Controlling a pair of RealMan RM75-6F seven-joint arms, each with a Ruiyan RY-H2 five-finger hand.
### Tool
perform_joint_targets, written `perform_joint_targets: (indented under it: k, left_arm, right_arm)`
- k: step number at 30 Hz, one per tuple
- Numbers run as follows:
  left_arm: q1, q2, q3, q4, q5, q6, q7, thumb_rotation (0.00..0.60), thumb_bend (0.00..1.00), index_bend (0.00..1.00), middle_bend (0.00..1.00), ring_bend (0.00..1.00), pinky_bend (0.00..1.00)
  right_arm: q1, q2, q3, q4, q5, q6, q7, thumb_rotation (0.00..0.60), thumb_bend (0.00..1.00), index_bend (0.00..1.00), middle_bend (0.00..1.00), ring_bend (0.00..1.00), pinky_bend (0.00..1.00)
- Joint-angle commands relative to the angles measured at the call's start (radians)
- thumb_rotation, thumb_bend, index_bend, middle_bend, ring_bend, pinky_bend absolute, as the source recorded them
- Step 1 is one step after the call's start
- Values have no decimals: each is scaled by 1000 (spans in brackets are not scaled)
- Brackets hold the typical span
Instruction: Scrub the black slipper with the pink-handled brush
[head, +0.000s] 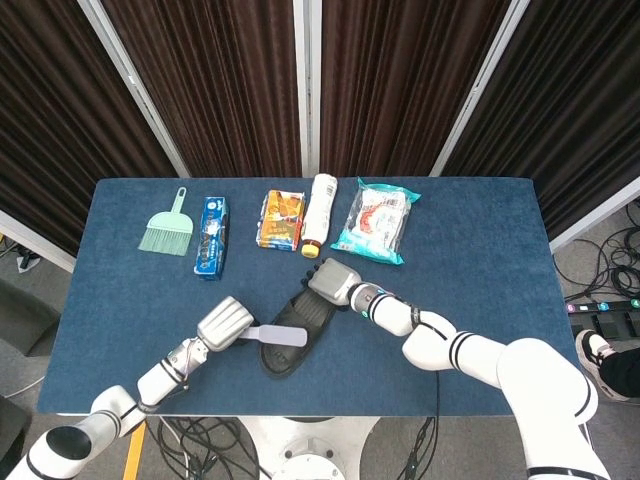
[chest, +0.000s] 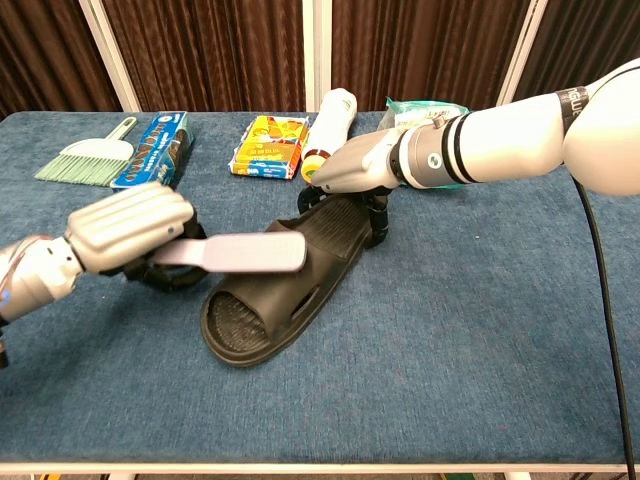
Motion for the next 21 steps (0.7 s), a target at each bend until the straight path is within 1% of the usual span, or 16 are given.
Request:
perform_joint_targets:
  k: [1, 3, 6, 9, 11, 14, 16, 19, 21]
  left_arm:
    - [12, 25, 27, -27, 20, 17, 0, 600, 481, 1000, 1000, 1000, 1000]
    - [15, 48, 43, -54, 33, 30, 5, 600, 480, 1000, 1000, 1000, 1000]
    - [22, 79, 38, -105, 31, 65, 2, 600, 480, 1000, 1000, 1000, 1000]
    - [23, 95, 2, -141, 1, 88, -9, 600, 481, 1000, 1000, 1000, 1000]
    - [13, 97, -29, -148, -29, 70, -21, 600, 481, 1000, 1000, 1000, 1000]
    - [-4, 86, -65, -140, -69, 25, -44, 600, 481, 1000, 1000, 1000, 1000]
    - [-12, 72, -78, -125, -84, 6, -55, 600, 481, 1000, 1000, 1000, 1000]
    - [-20, 53, -74, -92, -87, -24, -59, 600, 481, 1000, 1000, 1000, 1000]
    - [-20, 44, -54, -69, -74, -38, -46, 600, 481, 1000, 1000, 1000, 1000]
  right_arm:
    - [-1, -1, 0, -2, 4, 3, 0, 600, 249, 529, 404, 205, 240]
    - [-2, -1, -1, -4, 6, 4, -3, 600, 249, 528, 404, 205, 240]
    - [-3, 0, -4, -7, 8, 8, -8, 600, 249, 528, 404, 205, 240]
    - [-5, 4, -7, -14, 11, 10, -11, 600, 249, 528, 404, 205, 240]
    - [-6, 7, -8, -18, 14, 12, -15, 600, 249, 528, 404, 205, 240]
    - [-7, 14, -9, -24, 20, 11, -23, 600, 249, 528, 404, 205, 241]
    - [-8, 17, -10, -27, 25, 12, -28, 600, 249, 528, 404, 205, 241]
    - [-8, 20, -9, -31, 32, 11, -34, 600, 249, 529, 404, 205, 241]
    - [-7, 21, -9, -34, 36, 11, -38, 600, 249, 528, 405, 205, 242]
